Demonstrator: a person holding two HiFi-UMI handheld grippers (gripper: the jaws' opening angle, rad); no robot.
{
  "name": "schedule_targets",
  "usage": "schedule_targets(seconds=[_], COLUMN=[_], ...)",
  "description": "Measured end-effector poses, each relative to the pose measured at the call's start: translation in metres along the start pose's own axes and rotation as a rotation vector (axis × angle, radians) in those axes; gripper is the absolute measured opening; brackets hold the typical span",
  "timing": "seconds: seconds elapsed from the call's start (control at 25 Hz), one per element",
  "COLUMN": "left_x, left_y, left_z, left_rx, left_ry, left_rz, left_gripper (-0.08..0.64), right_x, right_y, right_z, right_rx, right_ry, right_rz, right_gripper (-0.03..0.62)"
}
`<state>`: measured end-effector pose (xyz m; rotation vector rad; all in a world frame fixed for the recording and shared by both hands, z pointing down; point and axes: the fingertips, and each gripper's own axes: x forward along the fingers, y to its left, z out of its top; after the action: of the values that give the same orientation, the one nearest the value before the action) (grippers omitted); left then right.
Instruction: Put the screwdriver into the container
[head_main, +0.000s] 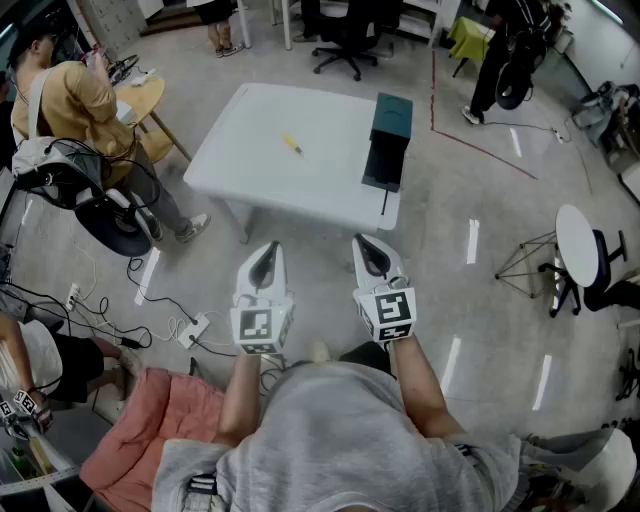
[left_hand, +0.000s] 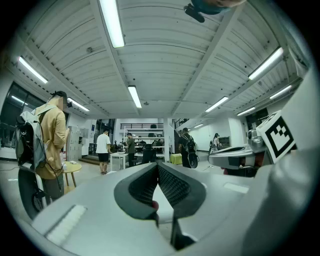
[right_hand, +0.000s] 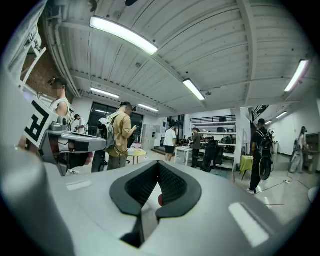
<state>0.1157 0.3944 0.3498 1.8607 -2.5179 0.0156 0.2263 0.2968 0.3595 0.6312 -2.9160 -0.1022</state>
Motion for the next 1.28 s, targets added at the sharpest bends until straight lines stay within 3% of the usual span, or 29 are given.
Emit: schedule_targets(seconds=[0.68, 1.28], left_x=[0.029, 0.134], left_y=[0.019, 0.065], left_z=[0.002, -0.006], left_rx=[0.003, 0.018], left_ry=[-0.003, 0.048], left_rz=[0.027, 0.075], left_gripper=[0.012, 0.012], right_x=[0.035, 0.154], right_y=[0.002, -0.046], right_z=[0.001, 0.003], right_rx=[-0.015, 0.013], right_ry=[0.001, 0.018], right_rz=[0.034, 0.111], right_gripper=[0.003, 0.003])
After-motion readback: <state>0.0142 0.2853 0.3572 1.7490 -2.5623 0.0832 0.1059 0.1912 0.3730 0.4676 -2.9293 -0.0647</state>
